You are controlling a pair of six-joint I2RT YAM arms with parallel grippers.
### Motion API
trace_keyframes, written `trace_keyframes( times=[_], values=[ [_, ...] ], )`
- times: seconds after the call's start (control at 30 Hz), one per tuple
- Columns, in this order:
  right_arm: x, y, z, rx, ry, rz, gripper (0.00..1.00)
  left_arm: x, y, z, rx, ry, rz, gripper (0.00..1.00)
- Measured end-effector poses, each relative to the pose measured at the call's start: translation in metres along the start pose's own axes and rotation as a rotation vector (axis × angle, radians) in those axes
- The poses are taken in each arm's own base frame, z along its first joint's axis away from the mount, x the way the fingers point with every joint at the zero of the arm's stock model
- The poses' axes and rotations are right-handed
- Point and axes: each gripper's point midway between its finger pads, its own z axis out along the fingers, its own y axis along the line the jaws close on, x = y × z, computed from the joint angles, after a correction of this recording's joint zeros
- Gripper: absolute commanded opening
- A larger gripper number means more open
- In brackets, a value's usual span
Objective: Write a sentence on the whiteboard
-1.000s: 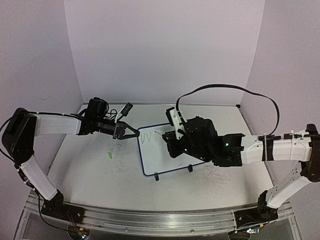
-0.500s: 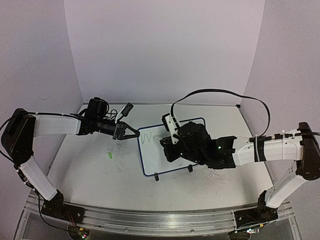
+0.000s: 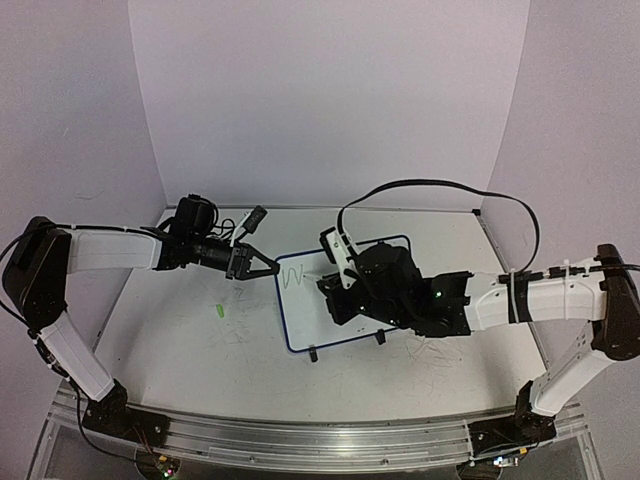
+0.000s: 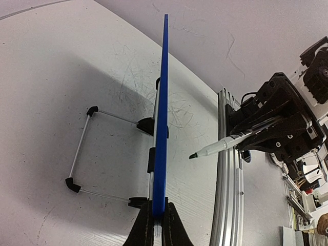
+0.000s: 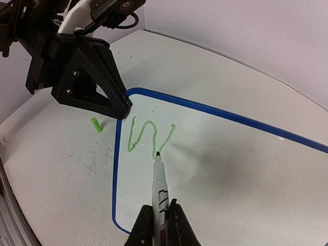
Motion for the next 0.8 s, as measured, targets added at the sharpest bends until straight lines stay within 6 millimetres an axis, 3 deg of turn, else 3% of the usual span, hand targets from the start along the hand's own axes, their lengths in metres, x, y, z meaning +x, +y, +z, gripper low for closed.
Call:
trace_keyframes(
  times=[0.8],
  values=[
    [-0.0002,0.0024,0.0047,-0.005,-0.004,0.022,0.0,-0.0001,-0.0001,0.0001,0.0,0.0,0.001,0.0]
  ],
)
